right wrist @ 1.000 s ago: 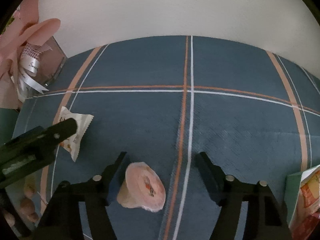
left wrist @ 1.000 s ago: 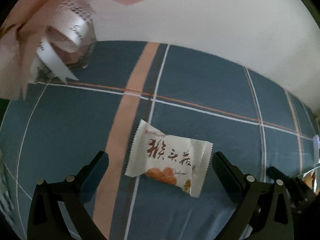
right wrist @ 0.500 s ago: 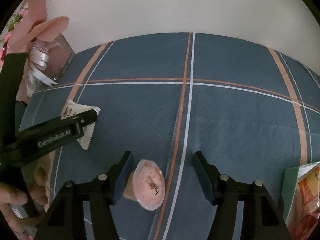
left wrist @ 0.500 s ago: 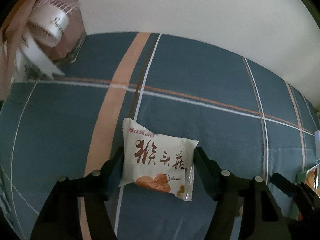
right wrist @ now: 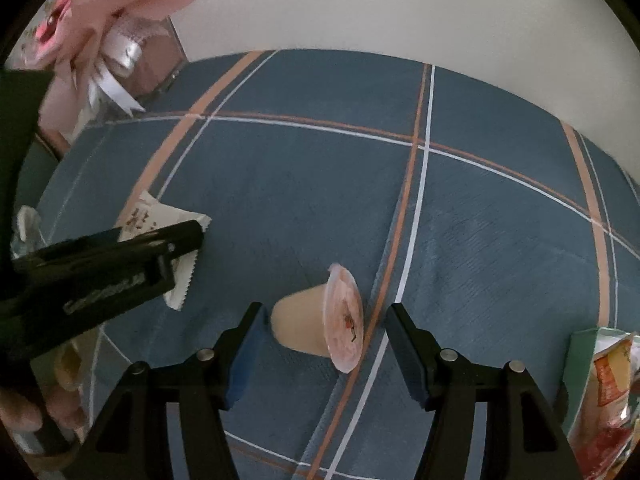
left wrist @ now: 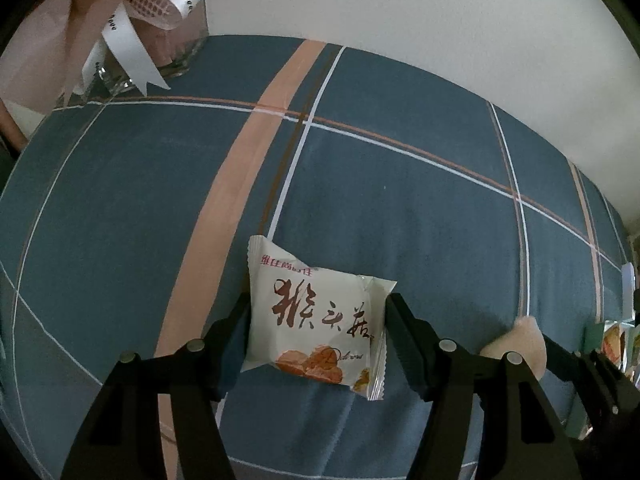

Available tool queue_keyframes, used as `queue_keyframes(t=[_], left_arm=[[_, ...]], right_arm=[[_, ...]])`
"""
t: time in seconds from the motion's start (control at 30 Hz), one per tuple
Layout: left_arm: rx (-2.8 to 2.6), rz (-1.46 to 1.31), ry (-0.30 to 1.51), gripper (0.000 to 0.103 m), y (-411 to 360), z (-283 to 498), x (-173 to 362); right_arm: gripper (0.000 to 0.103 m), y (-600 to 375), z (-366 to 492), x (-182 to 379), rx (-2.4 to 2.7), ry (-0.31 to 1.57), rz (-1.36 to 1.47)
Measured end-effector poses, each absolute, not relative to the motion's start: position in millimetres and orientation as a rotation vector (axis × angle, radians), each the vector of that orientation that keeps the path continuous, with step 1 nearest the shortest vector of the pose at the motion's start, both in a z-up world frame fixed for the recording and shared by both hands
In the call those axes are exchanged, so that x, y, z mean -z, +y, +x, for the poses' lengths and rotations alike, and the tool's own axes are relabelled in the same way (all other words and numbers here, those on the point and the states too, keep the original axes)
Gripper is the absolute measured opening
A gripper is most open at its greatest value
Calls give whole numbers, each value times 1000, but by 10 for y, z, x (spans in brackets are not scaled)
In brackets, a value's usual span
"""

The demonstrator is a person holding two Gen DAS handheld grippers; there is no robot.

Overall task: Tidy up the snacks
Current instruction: 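Grasp white cookie packet with left tool while right tool grasps cream pudding cup, then carry both items over the white tray and open both tools to drop them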

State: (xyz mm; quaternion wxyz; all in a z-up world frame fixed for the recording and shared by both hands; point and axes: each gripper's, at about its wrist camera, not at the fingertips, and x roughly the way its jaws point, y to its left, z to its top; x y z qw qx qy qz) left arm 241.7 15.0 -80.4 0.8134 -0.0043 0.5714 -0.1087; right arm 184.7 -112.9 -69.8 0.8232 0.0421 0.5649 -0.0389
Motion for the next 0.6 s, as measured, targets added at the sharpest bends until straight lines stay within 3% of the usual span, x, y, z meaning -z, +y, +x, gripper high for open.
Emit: queue_keyframes(t=[0.17,0.6], left_arm=[[232,-41,1206,67,176,2382,840],[185,-169,1195,55,493,1881,748]], right_arm=[[48,-1083,1868,728,87,1202,54],[48,-1061,1750,681,94,1185,78]])
